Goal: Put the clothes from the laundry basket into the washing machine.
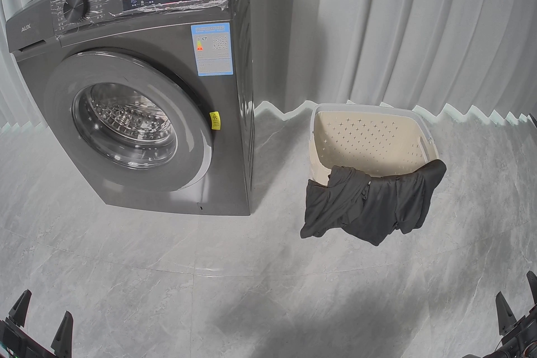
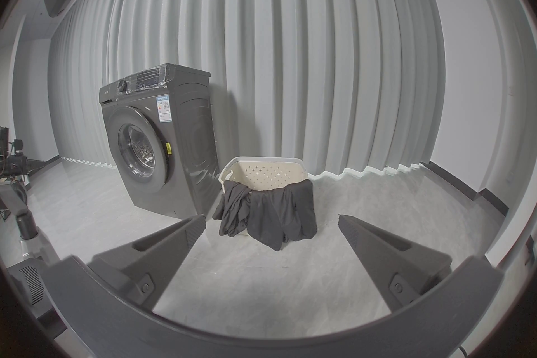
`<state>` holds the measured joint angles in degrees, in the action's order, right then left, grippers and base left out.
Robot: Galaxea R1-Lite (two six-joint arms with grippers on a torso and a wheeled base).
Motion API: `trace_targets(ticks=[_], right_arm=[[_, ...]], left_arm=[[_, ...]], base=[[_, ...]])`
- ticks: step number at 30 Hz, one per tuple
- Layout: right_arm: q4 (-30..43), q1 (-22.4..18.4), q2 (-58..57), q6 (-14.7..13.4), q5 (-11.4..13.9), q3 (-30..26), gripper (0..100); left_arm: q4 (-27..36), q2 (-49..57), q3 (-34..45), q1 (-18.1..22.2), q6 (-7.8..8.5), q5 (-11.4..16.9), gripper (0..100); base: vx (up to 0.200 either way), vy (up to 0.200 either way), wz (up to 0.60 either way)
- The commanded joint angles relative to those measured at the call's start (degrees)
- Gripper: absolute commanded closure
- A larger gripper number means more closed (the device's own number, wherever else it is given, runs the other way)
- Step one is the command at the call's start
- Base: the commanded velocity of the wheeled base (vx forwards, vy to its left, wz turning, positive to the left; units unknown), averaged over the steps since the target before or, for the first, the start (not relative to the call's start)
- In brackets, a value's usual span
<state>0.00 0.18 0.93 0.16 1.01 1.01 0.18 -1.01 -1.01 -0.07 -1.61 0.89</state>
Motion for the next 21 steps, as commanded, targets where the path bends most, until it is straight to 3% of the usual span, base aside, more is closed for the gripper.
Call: trace_targets(ticks=[1, 4, 10, 18, 21], right_arm=[[0.0, 0.0, -0.9, 0.0, 0.0, -0.9, 0], [0.0, 0.0, -0.9, 0.0, 0.0, -0.9, 0], [0.0, 0.0, -0.9, 0.1, 0.1, -0.9, 0], [0.0, 0.0, -0.9, 0.1, 0.0, -0.9, 0], [0.0, 0.0, -0.9, 0.1, 0.0, -0.9, 0]], left_arm=[[0.0, 0.7, 1.0, 0.0, -0.06, 0.0, 0], [0.0, 0.7, 1.0, 0.0, -0.06, 0.0, 0], [0.0, 0.7, 1.0, 0.0, -0.06, 0.0, 0], [0.0, 0.8, 1.0, 0.0, 0.2, 0.0, 0], [0.0, 0.7, 1.0, 0.0, 0.29, 0.0, 0]], base=[[0.0, 0.0, 0.0], [0.0, 0.0, 0.0], [0.0, 0.0, -0.6], [0.0, 0.0, 0.0], [0.0, -0.2, 0.0]])
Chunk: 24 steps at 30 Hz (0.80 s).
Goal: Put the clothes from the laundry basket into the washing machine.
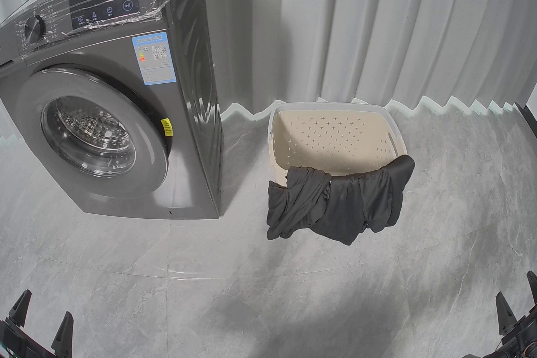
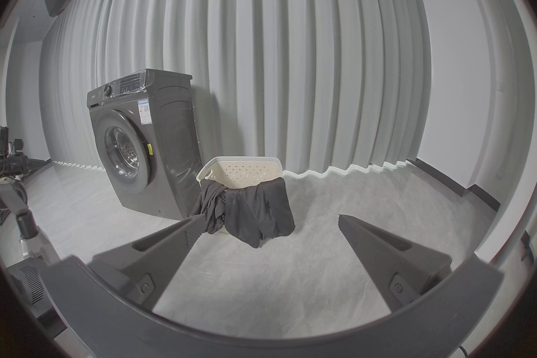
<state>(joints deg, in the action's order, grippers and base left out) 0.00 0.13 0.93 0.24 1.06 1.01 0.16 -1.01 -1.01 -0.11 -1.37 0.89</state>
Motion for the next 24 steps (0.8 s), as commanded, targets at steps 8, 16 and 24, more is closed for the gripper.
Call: trace_targets(ticks=[8, 16, 24], right_arm=[[0.0, 0.0, -0.9, 0.0, 0.1, -1.0, 0], [0.0, 0.0, -0.9, 0.0, 0.1, -0.9, 0], [0.0, 0.0, -0.9, 0.0, 0.1, -0.9, 0]], left_arm=[[0.0, 0.7, 1.0, 0.0, -0.04, 0.0, 0], [0.0, 0.7, 1.0, 0.0, -0.3, 0.0, 0], [0.0, 0.7, 1.0, 0.0, -0.3, 0.0, 0]], base=[[0.0, -0.2, 0.0], [0.0, -0.2, 0.0], [0.0, -0.125, 0.0]])
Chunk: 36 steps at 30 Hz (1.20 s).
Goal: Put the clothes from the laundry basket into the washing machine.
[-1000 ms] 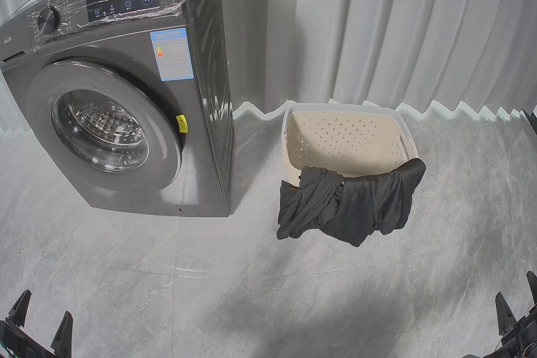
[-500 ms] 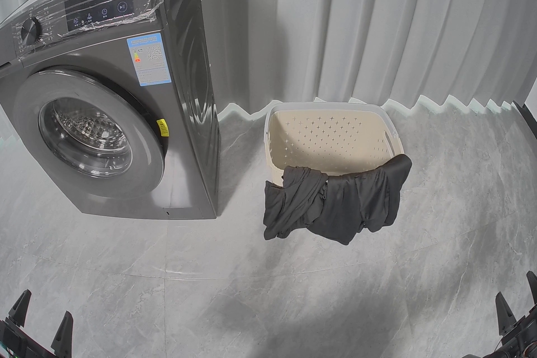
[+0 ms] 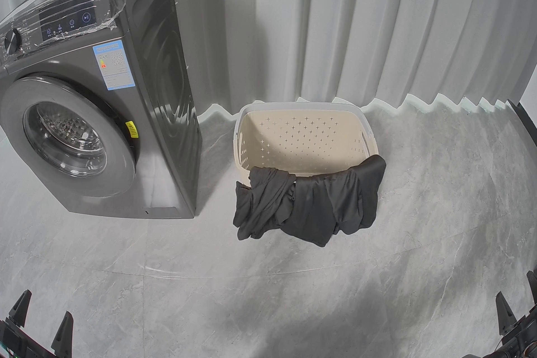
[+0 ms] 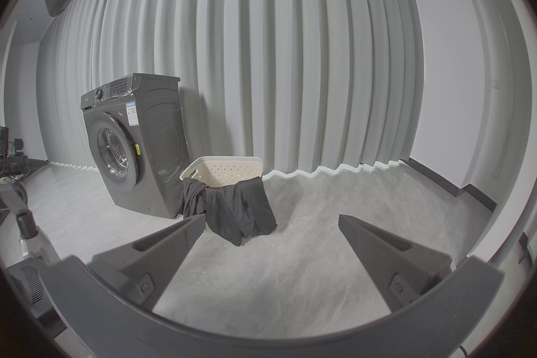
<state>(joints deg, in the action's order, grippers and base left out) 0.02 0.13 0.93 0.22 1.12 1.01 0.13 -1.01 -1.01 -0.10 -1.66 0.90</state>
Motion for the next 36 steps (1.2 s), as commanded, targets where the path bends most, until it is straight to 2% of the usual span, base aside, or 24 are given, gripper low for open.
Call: trace_targets(ticks=[1, 9, 24, 33, 36], right_arm=[[0.0, 0.0, -0.9, 0.0, 0.0, -1.0, 0], [0.0, 0.0, -0.9, 0.0, 0.0, -0.9, 0], [0.0, 0.0, -0.9, 0.0, 0.0, -0.9, 0], [0.0, 0.0, -0.9, 0.0, 0.0, -0.9, 0], [0.0, 0.0, -0.9, 0.0, 0.0, -1.0, 0]], left_arm=[[0.0, 0.7, 1.0, 0.0, -0.01, 0.0, 0], [0.0, 0.7, 1.0, 0.0, 0.16, 0.0, 0], [0.0, 0.7, 1.0, 0.0, -0.1, 0.0, 0], [0.0, 0.7, 1.0, 0.0, -0.01, 0.0, 0], [0.0, 0.7, 1.0, 0.0, -0.01, 0.0, 0]], base=[[0.0, 0.0, 0.0], [0.0, 0.0, 0.0], [0.2, 0.0, 0.0], [0.0, 0.0, 0.0], [0.0, -0.2, 0.0]])
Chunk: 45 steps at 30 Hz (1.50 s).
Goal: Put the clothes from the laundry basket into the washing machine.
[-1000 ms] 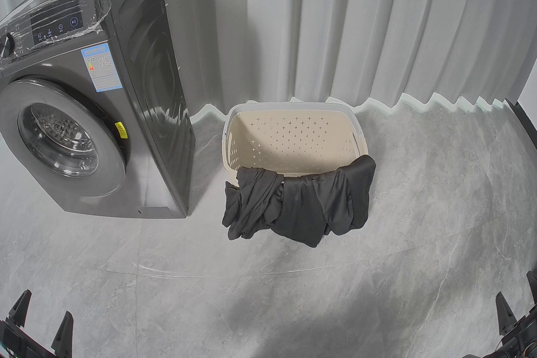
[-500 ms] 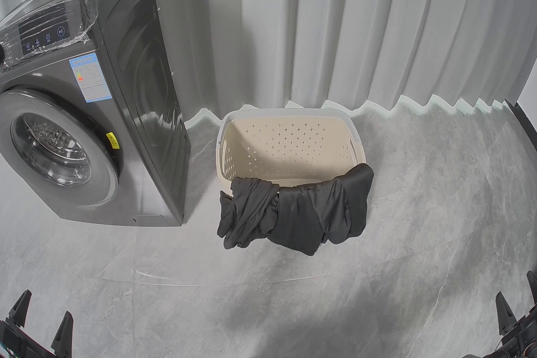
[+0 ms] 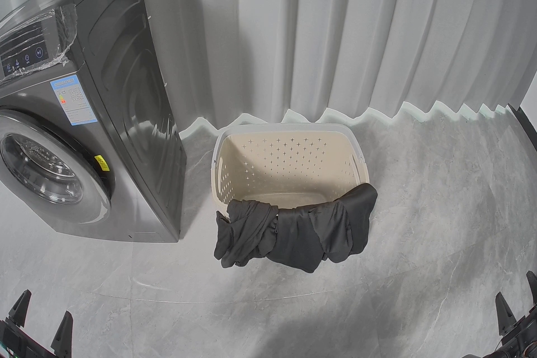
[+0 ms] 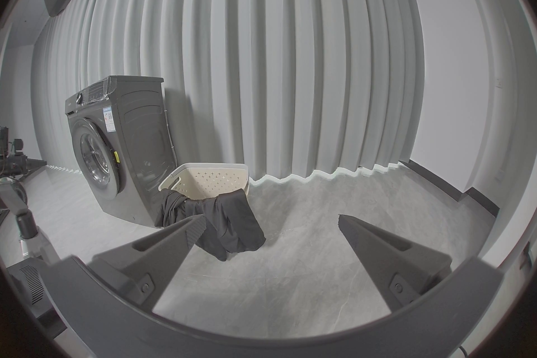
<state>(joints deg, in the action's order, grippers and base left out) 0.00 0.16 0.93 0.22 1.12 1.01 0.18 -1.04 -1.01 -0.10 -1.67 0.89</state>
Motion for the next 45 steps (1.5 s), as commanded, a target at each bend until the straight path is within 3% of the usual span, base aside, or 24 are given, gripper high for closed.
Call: trace_targets(ticks=[1, 9, 21, 33, 45], right_arm=[[0.0, 0.0, -0.9, 0.0, 0.0, -0.9, 0], [0.0, 0.0, -0.9, 0.0, 0.0, -0.9, 0], [0.0, 0.0, -0.9, 0.0, 0.0, -0.9, 0], [0.0, 0.0, -0.9, 0.0, 0.0, -0.9, 0], [0.0, 0.0, -0.9, 0.0, 0.0, -0.9, 0]], left_arm=[[0.0, 0.8, 1.0, 0.0, -0.09, 0.0, 0], [0.0, 0.8, 1.0, 0.0, -0.09, 0.0, 0], [0.0, 0.8, 1.0, 0.0, 0.09, 0.0, 0], [0.0, 0.8, 0.9, 0.0, -0.09, 0.1, 0], [0.0, 0.8, 0.9, 0.0, 0.0, 0.0, 0]], base=[[0.0, -0.2, 0.0], [0.0, -0.2, 0.0], [0.0, 0.0, 0.0], [0.2, 0.0, 0.0], [0.05, 0.0, 0.0]])
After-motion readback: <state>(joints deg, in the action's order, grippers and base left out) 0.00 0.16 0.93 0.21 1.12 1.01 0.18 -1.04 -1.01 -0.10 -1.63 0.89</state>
